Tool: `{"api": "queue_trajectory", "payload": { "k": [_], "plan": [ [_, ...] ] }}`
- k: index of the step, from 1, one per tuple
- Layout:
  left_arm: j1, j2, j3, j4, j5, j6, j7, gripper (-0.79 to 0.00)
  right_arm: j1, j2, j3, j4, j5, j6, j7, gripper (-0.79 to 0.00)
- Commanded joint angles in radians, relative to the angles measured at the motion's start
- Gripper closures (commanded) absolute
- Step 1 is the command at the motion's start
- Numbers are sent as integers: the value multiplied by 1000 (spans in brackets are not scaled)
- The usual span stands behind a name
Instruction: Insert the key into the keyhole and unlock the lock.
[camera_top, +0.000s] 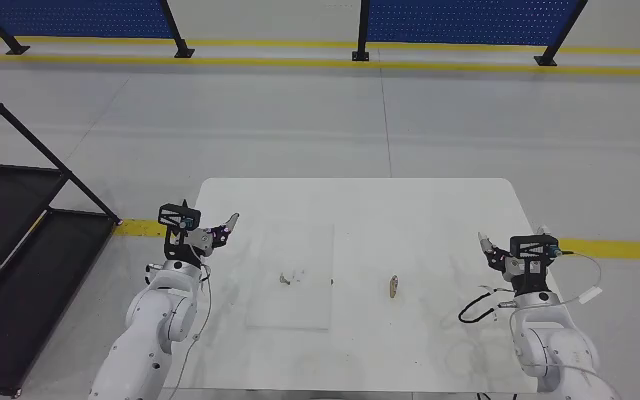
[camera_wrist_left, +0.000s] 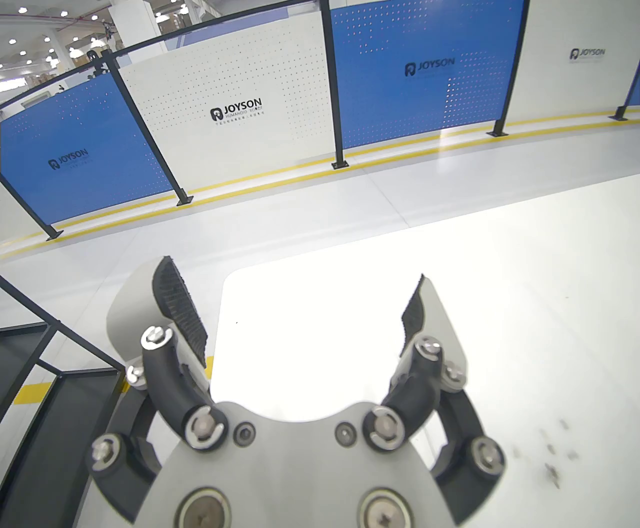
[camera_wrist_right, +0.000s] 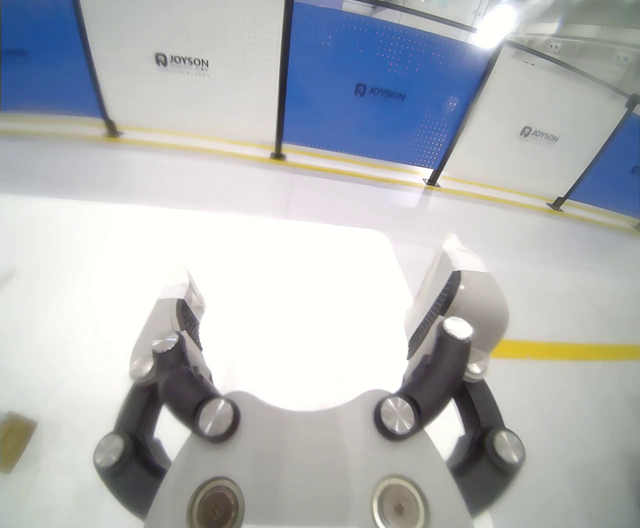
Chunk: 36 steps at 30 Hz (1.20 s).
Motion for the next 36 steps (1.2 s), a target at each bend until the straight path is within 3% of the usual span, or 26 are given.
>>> {"api": "queue_trajectory", "payload": {
  "k": [1,7,13,21,26,36],
  "plan": [
    [0,0,0,0,0,0,0,-784,0,0,0,0,0,0,0,-785],
    [-6,-1,4,-9,-14,-13,-13,-785,0,0,0,0,0,0,0,-785],
    [-17,1,-7,-101,-76,-73,-174,-785,0,0,0,0,0,0,0,-785],
    [-39,1,-10,-255,-272,-77,-559,-785,0,0,0,0,0,0,0,-785],
    [-84,3,2,-312,-365,-31,-820,-785,0,0,0,0,0,0,0,-785],
    [-182,1,53,-338,-597,194,-1196,-785,0,0,0,0,0,0,0,-785]
  ]
}}
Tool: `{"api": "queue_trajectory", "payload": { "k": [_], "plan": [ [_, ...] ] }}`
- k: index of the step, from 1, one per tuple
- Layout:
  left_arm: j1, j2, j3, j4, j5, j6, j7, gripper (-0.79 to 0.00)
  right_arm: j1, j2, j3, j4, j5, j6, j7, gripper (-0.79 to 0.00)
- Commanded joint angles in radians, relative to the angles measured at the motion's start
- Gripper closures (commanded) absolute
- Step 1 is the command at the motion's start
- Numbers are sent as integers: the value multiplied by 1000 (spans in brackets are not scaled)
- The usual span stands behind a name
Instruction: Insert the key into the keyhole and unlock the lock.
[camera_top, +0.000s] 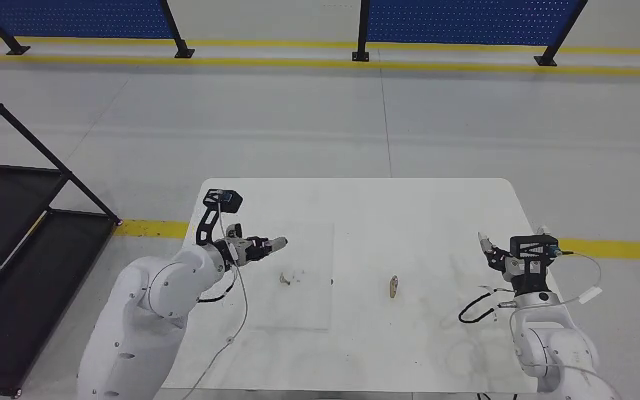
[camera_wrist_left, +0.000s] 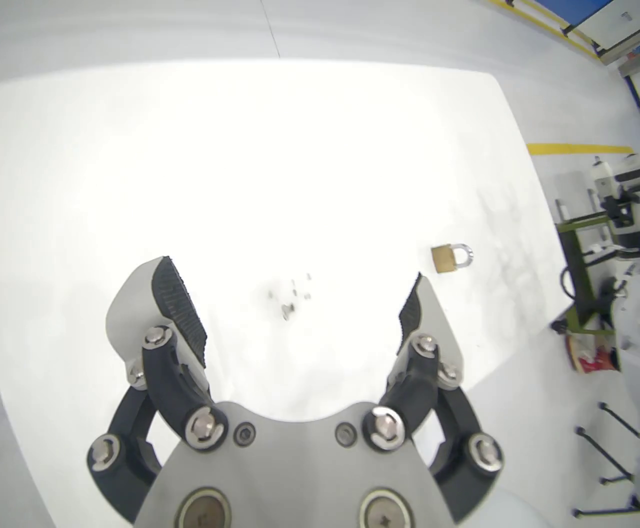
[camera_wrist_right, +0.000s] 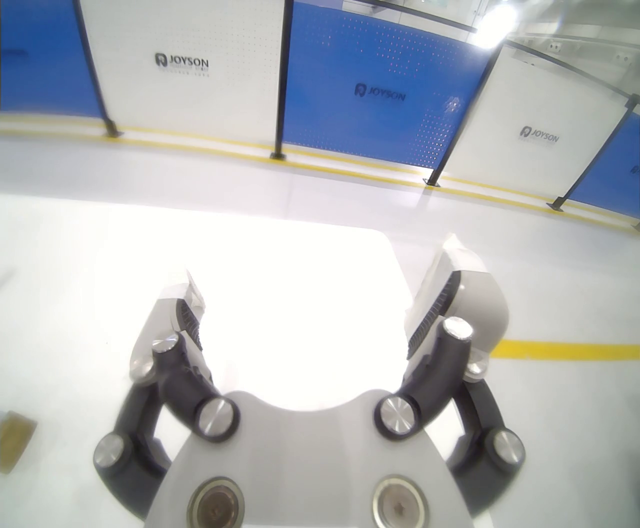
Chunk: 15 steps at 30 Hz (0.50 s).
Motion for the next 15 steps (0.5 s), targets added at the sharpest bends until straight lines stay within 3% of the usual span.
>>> {"api": "queue_trajectory", "payload": {
  "k": [1,6,15],
  "plan": [
    [-22,2,10,-2,-27,19,-79,-785,0,0,0,0,0,0,0,-785],
    [-43,6,46,54,-46,69,-186,-785,0,0,0,0,0,0,0,-785],
    [-78,5,118,173,-70,148,-197,-785,0,0,0,0,0,0,0,-785]
  ]
}}
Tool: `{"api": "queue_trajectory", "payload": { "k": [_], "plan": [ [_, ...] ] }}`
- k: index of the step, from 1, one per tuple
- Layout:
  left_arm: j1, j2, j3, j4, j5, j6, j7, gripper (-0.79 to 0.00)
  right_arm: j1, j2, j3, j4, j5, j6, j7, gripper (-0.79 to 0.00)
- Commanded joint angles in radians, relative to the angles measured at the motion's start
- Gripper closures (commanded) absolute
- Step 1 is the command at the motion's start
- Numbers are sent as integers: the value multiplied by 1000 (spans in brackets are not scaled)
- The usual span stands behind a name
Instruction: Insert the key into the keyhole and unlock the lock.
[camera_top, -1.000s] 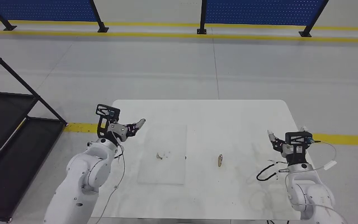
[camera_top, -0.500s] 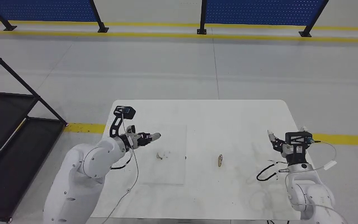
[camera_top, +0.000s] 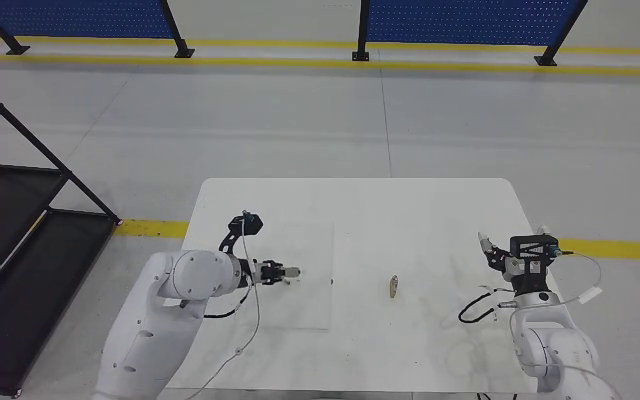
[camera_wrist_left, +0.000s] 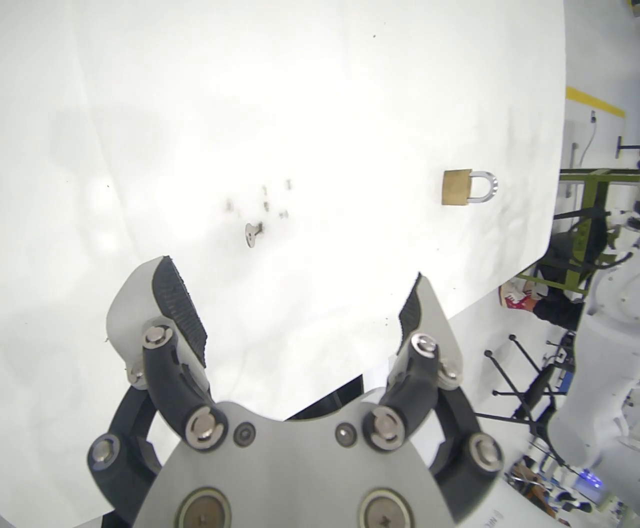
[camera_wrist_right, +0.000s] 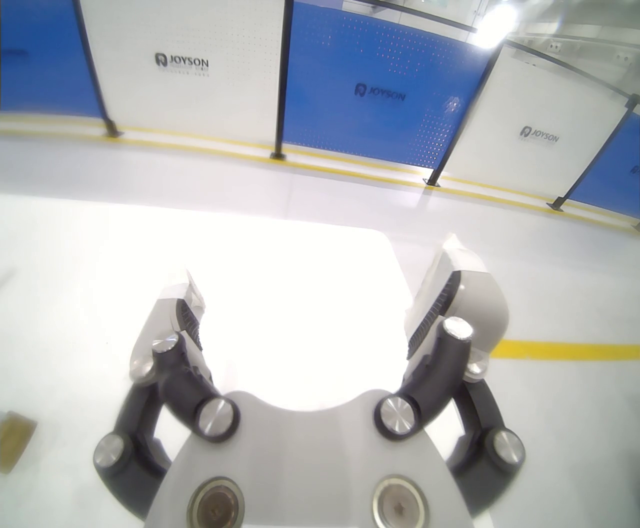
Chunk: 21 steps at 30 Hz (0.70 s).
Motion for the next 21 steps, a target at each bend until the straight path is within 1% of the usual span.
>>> {"api": "queue_trajectory", "payload": {
  "k": [1,6,12,13,14,15,17,20,21],
  "plan": [
    [-6,0,15,18,-2,14,-3,-785,0,0,0,0,0,0,0,-785],
    [-12,3,48,44,13,10,0,-785,0,0,0,0,0,0,0,-785],
    [-25,5,69,87,11,-7,16,-776,0,0,0,0,0,0,0,-785],
    [-27,6,71,96,12,-10,19,-714,0,0,0,0,0,0,0,-785],
    [-31,7,74,102,18,-13,25,-613,0,0,0,0,0,0,0,-785],
    [-34,7,78,108,21,-16,31,-539,0,0,0,0,0,0,0,-785],
    [-39,8,85,121,23,-24,39,-462,0,0,0,0,0,0,0,-785],
    [-50,9,96,143,31,-37,53,-480,0,0,0,0,0,0,0,-785],
    [-53,10,100,148,38,-45,58,-459,0,0,0,0,0,0,0,-785]
  ]
}}
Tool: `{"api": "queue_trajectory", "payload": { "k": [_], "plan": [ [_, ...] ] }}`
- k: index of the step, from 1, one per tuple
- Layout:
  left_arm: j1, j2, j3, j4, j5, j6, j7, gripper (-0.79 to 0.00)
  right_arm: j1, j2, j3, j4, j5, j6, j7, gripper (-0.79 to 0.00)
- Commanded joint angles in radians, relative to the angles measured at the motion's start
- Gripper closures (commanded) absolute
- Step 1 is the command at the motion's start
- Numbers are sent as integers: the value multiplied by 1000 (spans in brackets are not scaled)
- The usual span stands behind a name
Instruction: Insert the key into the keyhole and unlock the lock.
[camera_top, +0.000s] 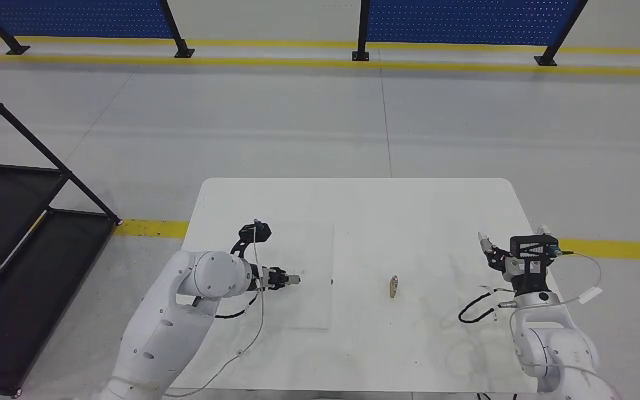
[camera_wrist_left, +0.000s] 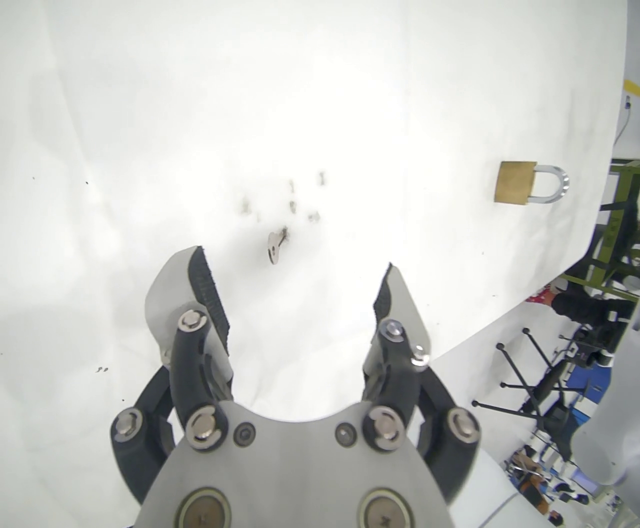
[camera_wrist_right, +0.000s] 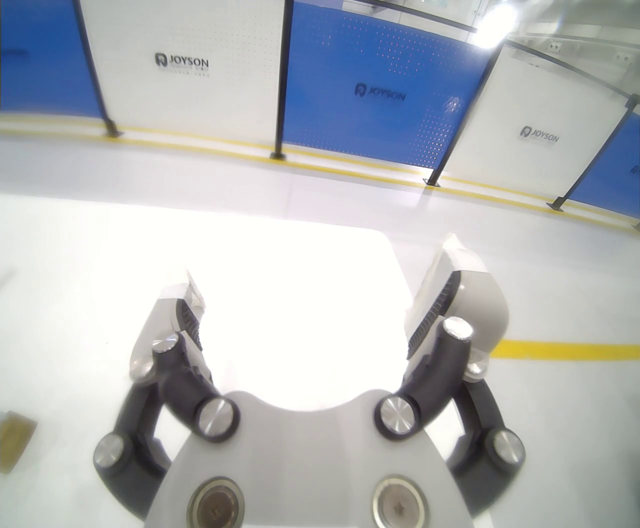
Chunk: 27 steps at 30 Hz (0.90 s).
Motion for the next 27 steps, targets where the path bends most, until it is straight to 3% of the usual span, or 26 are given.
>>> {"api": "queue_trajectory", "payload": {
  "k": [1,12,27],
  "plan": [
    [-6,1,9,13,5,-11,9,-406,0,0,0,0,0,0,0,-785],
    [-34,4,42,69,15,-42,36,-354,0,0,0,0,0,0,0,-785],
    [-39,10,60,82,-9,-54,40,-200,0,0,0,0,0,0,0,-785]
  ]
}}
